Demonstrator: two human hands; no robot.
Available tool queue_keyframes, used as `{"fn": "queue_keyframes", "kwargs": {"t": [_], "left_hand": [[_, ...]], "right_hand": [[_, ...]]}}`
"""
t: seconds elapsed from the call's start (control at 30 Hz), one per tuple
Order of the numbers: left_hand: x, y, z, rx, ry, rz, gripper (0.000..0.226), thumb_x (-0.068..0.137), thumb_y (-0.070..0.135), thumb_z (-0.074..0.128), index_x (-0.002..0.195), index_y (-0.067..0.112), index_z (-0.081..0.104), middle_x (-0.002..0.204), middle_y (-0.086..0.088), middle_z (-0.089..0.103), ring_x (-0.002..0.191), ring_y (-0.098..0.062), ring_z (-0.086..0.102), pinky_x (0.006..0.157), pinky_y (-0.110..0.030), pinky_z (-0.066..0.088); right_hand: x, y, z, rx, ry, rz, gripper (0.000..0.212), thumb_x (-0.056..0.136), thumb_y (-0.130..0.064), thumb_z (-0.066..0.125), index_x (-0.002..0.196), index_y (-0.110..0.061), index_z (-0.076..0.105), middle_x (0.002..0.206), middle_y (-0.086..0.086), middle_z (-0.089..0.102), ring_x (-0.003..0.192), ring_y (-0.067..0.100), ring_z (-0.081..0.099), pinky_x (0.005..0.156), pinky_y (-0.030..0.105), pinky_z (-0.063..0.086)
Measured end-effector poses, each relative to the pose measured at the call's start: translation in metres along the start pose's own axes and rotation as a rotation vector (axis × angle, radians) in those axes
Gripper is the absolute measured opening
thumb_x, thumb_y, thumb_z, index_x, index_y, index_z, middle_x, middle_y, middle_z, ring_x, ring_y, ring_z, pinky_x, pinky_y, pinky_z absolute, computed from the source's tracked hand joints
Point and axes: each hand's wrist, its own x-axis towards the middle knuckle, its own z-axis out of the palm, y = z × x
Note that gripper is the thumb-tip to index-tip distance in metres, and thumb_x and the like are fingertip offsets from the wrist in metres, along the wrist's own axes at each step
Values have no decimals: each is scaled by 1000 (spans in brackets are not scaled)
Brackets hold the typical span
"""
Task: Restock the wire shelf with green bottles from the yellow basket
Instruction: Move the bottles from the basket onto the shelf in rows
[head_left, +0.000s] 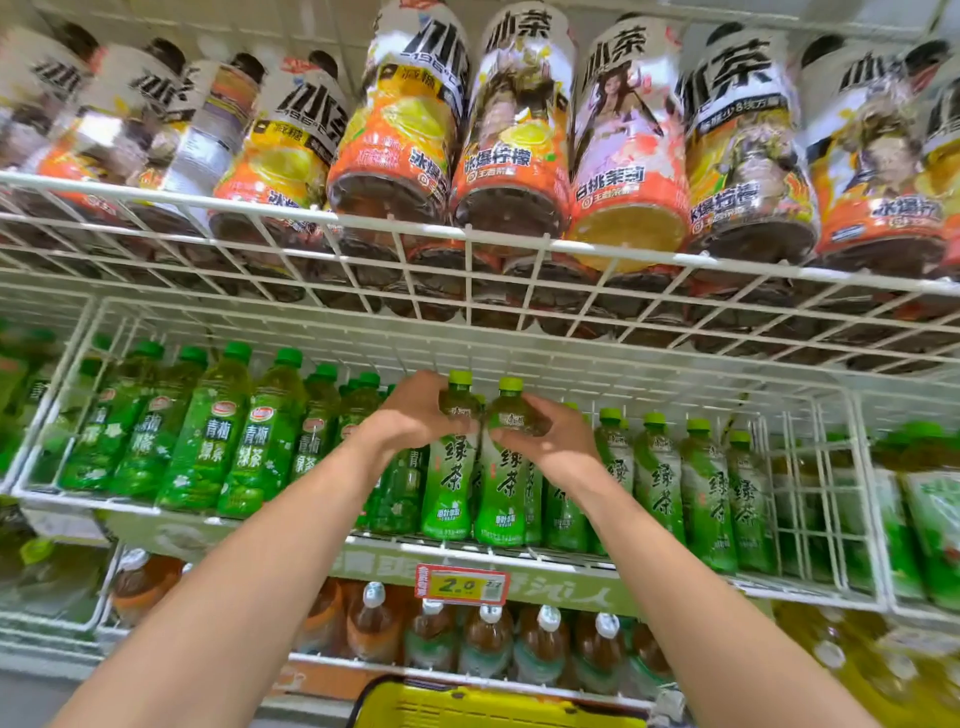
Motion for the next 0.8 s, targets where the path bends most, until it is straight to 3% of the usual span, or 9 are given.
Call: {"fn": "queue_keyframes", "kwargs": {"t": [0.1,0.2,0.37,0.5,0.57,0.67,0.8], "left_hand": [[8,-5,6,-21,20,23,37,78,29,86,106,14,67,102,9,71,96,-16,69,70,-19,48],[10,-5,13,-4,50,33,70,79,26,86,133,9,45,115,5,56,106,-18,59,83,-27,47],[23,-13,11,43,9,57,71,78,29,87,132,9,47,108,2,55,104,-21,58,83,-31,48],[26,-18,11,66,9,66,78,77,34,88,137,9,45,119,-3,56,111,-24,56,88,-32,46],[30,-20,10,88,2,65,78,76,37,88,135,10,45,116,0,54,107,-22,54,84,-30,47],[32,-20,7,147,0,83,68,74,40,88,123,12,49,110,-1,58,99,-21,57,62,-23,39],[33,-19,6,224,9,88,58,75,42,86,110,14,49,99,-1,57,91,-23,57,57,-26,34]], "right_hand": [[9,5,3,-54,-19,22,92,71,-52,86,150,-30,45,155,-4,45,140,22,46,119,41,34],[14,10,7,-93,-13,23,93,72,-55,84,150,-25,45,154,-1,46,139,24,47,119,42,35],[24,20,12,-61,-6,8,92,71,-54,85,149,-21,48,152,1,50,138,22,48,119,39,34],[30,23,15,-96,-16,0,91,71,-58,83,148,-21,50,147,1,55,133,20,54,117,37,38],[31,23,15,-102,-25,-14,90,72,-58,83,148,-20,51,147,1,55,133,20,54,117,37,38],[32,24,16,-112,-31,-28,88,75,-54,82,148,-18,50,148,2,54,134,19,53,117,35,36],[30,17,17,-151,-20,-35,86,79,-50,81,150,-15,47,151,4,50,137,22,50,118,34,35]]}}
